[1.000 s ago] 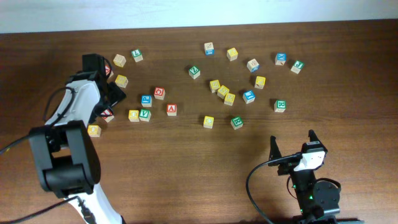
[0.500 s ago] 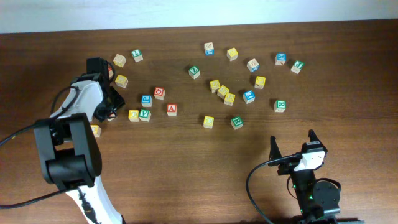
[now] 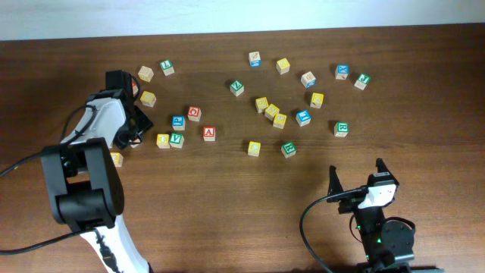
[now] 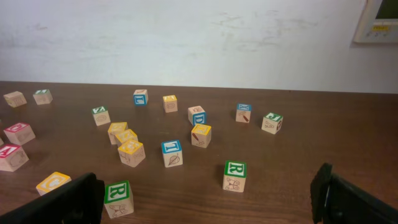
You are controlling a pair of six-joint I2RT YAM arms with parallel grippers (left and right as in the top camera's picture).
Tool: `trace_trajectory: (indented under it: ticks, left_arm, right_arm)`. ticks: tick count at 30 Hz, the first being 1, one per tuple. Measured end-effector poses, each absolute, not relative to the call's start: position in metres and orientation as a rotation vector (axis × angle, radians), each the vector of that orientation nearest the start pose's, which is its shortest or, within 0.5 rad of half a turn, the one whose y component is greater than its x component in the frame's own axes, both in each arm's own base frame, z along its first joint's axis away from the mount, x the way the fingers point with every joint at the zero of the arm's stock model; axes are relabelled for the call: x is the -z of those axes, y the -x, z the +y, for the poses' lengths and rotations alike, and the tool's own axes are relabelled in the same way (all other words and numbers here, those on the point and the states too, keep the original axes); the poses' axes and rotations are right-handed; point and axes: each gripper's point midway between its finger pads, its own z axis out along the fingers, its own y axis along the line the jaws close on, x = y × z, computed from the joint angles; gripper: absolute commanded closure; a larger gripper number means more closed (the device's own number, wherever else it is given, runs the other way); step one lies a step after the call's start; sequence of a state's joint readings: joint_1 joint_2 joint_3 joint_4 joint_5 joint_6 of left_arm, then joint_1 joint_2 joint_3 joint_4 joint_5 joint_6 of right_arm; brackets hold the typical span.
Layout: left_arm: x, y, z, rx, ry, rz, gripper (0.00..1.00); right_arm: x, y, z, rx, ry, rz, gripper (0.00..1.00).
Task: Spell out ICRA
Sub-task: 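Lower the left gripper and grasp the red I block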
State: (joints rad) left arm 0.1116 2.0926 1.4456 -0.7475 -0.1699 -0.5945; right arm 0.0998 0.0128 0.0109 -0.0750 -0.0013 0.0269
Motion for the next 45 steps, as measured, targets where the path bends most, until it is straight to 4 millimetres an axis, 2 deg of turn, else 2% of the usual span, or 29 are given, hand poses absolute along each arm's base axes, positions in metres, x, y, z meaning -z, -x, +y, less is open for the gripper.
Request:
trace_trajectory:
  ticks: [5,7,9,11,14,15,21,26,27,30,35,39,41,45]
  left_arm:
    - [-0.003,-0.418,0.079,-0.189,1.039,2.741,0.59]
    - [-0.003,-0.416,0.079,-0.193,1.043,2.748,0.57]
    - [-0.003,-0.414,0.079,-0.198,1.047,2.754,0.44]
    - [-0.003,-0.411,0.080,-0.204,1.057,2.765,0.43]
    - [-0.002,-0.406,0.078,-0.183,1.061,2.790,0.60]
    - [-0.002,-0.406,0.077,-0.177,1.065,2.795,0.62]
    - [-0.002,-0.404,0.074,-0.159,1.066,2.806,0.73]
    - [-0.002,-0.400,0.073,-0.168,1.072,2.827,0.75]
    - [-0.003,-0.398,0.073,-0.173,1.075,2.839,0.78]
    - [-0.007,-0.389,0.072,-0.200,1.086,2.899,0.78]
    - [-0.034,-0.397,0.073,-0.202,1.081,2.911,0.77]
    - [-0.072,-0.395,0.070,-0.197,1.071,2.958,0.75]
    - [-0.094,-0.401,0.062,-0.108,1.014,2.980,0.75]
    - [-0.138,-0.408,0.030,0.201,0.798,3.019,0.74]
  right_arm:
    - [-0.158,-0.245,0.025,-0.097,0.061,1.647,0.02]
    - [-0.158,-0.245,0.025,-0.098,0.061,1.647,0.02]
    - [-0.158,-0.245,0.025,-0.098,0.061,1.647,0.02]
    - [-0.158,-0.245,0.025,-0.097,0.061,1.647,0.02]
    - [-0.158,-0.245,0.025,-0.098,0.061,1.647,0.02]
    - [-0.158,-0.245,0.025,-0.097,0.061,1.647,0.02]
    - [-0.158,-0.245,0.025,-0.098,0.061,1.647,0.02]
    - [-0.158,-0.245,0.025,-0.097,0.061,1.647,0.02]
    - [-0.158,-0.245,0.025,-0.098,0.061,1.647,0.02]
    - [-0.158,-0.245,0.025,-0.098,0.061,1.647,0.02]
    - [-0.158,-0.245,0.025,-0.098,0.061,1.647,0.02]
    - [-0.158,-0.245,0.025,-0.098,0.061,1.647,0.02]
    - [-0.158,-0.245,0.025,-0.097,0.062,1.647,0.02]
    - [-0.158,-0.245,0.025,-0.097,0.061,1.647,0.02]
